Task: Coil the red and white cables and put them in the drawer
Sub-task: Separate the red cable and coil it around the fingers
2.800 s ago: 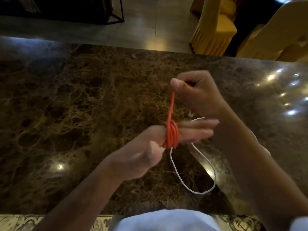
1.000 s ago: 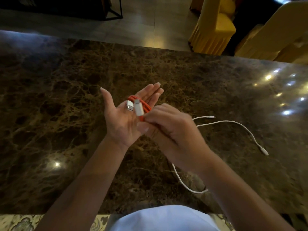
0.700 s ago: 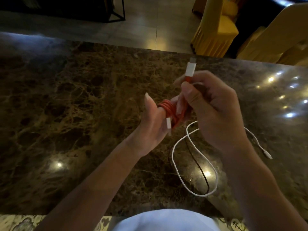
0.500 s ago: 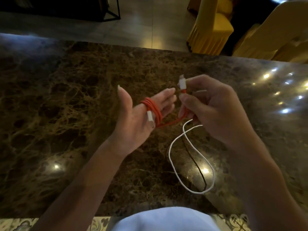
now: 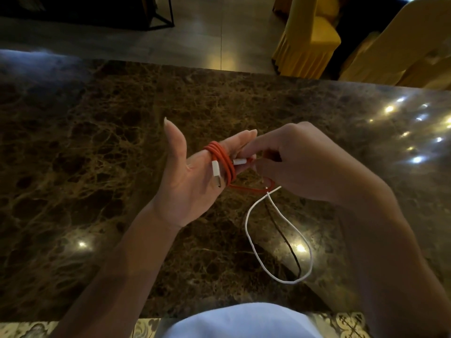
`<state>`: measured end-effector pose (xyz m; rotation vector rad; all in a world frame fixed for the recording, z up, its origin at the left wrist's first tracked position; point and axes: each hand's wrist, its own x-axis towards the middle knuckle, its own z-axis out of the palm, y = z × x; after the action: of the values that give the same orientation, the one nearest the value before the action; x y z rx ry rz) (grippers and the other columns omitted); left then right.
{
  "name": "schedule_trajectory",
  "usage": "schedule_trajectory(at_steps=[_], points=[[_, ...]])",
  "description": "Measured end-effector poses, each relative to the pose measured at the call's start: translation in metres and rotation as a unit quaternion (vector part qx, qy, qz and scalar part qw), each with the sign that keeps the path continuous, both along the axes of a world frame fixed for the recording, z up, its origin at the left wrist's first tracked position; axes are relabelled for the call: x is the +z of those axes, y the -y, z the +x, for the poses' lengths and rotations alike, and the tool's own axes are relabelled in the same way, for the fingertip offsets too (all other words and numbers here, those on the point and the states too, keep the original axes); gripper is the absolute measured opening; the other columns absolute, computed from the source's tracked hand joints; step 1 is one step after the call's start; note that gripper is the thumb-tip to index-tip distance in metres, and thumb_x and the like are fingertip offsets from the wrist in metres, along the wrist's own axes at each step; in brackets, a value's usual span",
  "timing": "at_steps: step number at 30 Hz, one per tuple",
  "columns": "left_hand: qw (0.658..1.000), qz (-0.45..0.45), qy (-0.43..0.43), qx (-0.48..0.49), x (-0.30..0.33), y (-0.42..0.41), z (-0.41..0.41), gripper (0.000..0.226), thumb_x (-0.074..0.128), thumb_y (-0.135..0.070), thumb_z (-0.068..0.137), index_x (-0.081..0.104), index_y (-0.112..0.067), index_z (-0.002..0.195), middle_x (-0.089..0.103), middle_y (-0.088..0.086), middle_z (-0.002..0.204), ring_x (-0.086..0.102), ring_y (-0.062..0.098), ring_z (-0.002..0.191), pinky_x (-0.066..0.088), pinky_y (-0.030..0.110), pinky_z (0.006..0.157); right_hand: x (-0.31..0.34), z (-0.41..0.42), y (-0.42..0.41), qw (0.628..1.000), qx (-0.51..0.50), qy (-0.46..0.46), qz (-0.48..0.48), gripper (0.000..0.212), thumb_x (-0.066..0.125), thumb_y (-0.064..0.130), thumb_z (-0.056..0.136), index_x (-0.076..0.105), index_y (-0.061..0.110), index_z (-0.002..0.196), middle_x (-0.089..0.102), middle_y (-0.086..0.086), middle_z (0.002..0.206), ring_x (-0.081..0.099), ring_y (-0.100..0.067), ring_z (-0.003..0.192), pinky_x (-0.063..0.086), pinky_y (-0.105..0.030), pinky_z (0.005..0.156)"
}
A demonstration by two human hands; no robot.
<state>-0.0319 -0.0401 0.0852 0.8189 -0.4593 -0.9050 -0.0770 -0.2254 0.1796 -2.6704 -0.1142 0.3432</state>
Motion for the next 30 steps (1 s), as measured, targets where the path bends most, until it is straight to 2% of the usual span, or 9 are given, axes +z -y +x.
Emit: schedule_trajectory(at_steps=[5,7,10,13,16,21,24,26,30], points=[[1.000,-0.003,-0.008,0.007,0.004,0.006,-0.003,0.123,0.055,-0.086,0.074,0.034,0.000,0.159,0.042,0.016,0.163,0.031,0.030,0.157,0.018,0.042,0.131,-0.001,0.001,0.000,0.999,0.018,0.037,0.004,0.021,0.064,0.023,0.098,0.067,0.039,0.113,0.065,0.014,0.070,0.064,0.000,0.063,0.053,-0.023,0.061],[1.000,-0.008,-0.025,0.007,0.002,0.008,-0.004,0.121,0.056,-0.084,0.075,0.034,0.000,0.159,0.040,0.017,0.163,0.028,0.031,0.158,0.012,0.045,0.132,-0.003,0.002,0.002,0.999,0.013,0.047,0.015,0.019,0.066,0.025,0.097,0.060,0.036,0.111,0.067,0.012,0.070,0.063,-0.001,0.063,0.051,-0.025,0.060],[0.999,-0.019,-0.038,-0.004,-0.002,0.007,-0.004,0.122,0.056,-0.085,0.075,0.034,0.001,0.160,0.030,0.025,0.167,0.025,0.034,0.159,0.008,0.048,0.133,-0.005,0.005,0.010,0.999,0.021,0.030,0.038,0.018,0.066,0.022,0.098,0.066,0.035,0.110,0.070,0.014,0.073,0.067,0.002,0.066,0.048,-0.015,0.057],[0.997,-0.043,-0.047,-0.033,-0.005,0.006,-0.004,0.123,0.038,-0.086,0.077,0.028,0.003,0.161,0.027,0.026,0.169,0.022,0.036,0.160,0.005,0.050,0.133,-0.009,0.011,0.021,0.995,0.051,-0.018,0.085,0.018,0.068,0.021,0.097,0.073,0.033,0.109,0.073,0.016,0.079,0.069,0.003,0.072,0.050,-0.012,0.063],[0.997,-0.045,-0.049,-0.037,-0.006,0.007,-0.004,0.124,0.019,-0.086,0.076,0.026,0.004,0.161,0.030,0.023,0.168,0.023,0.035,0.160,0.003,0.053,0.132,-0.016,0.016,0.025,0.987,0.070,-0.047,0.134,0.018,0.070,0.017,0.097,0.077,0.029,0.108,0.077,0.012,0.092,0.073,-0.005,0.078,0.057,-0.021,0.072],[0.995,-0.077,-0.057,-0.035,-0.003,0.012,-0.004,0.118,0.029,-0.080,0.079,0.021,0.004,0.162,0.028,0.023,0.169,0.023,0.034,0.160,0.011,0.046,0.132,-0.025,0.024,0.019,0.983,0.066,-0.066,0.159,0.019,0.071,0.014,0.095,0.080,0.025,0.108,0.078,0.012,0.106,0.073,0.000,0.088,0.056,-0.020,0.079],[0.988,-0.112,-0.102,-0.010,-0.002,0.012,0.002,0.118,0.034,-0.081,0.081,0.023,0.004,0.162,0.038,0.025,0.162,0.031,0.035,0.155,0.021,0.043,0.131,-0.036,0.024,0.005,0.985,-0.007,0.016,0.173,0.016,0.075,0.016,0.093,0.074,0.023,0.108,0.077,0.011,0.098,0.072,0.003,0.081,0.060,-0.021,0.076],[0.985,-0.123,-0.124,0.006,-0.001,0.012,0.003,0.120,0.024,-0.086,0.082,0.024,0.004,0.161,0.046,0.022,0.155,0.039,0.031,0.150,0.029,0.039,0.127,-0.042,0.019,-0.003,0.978,-0.082,0.092,0.170,0.022,0.080,0.025,0.089,0.066,0.026,0.105,0.074,0.011,0.085,0.070,0.003,0.073,0.059,-0.019,0.068],[0.985,-0.110,-0.126,0.045,-0.002,0.010,-0.001,0.119,0.014,-0.085,0.083,0.025,0.005,0.161,0.039,0.022,0.160,0.032,0.030,0.154,0.017,0.040,0.131,-0.050,0.013,-0.007,0.964,-0.121,0.187,0.145,0.020,0.085,0.032,0.083,0.073,0.024,0.097,0.070,0.009,0.097,0.067,-0.007,0.089,0.058,-0.027,0.079]])
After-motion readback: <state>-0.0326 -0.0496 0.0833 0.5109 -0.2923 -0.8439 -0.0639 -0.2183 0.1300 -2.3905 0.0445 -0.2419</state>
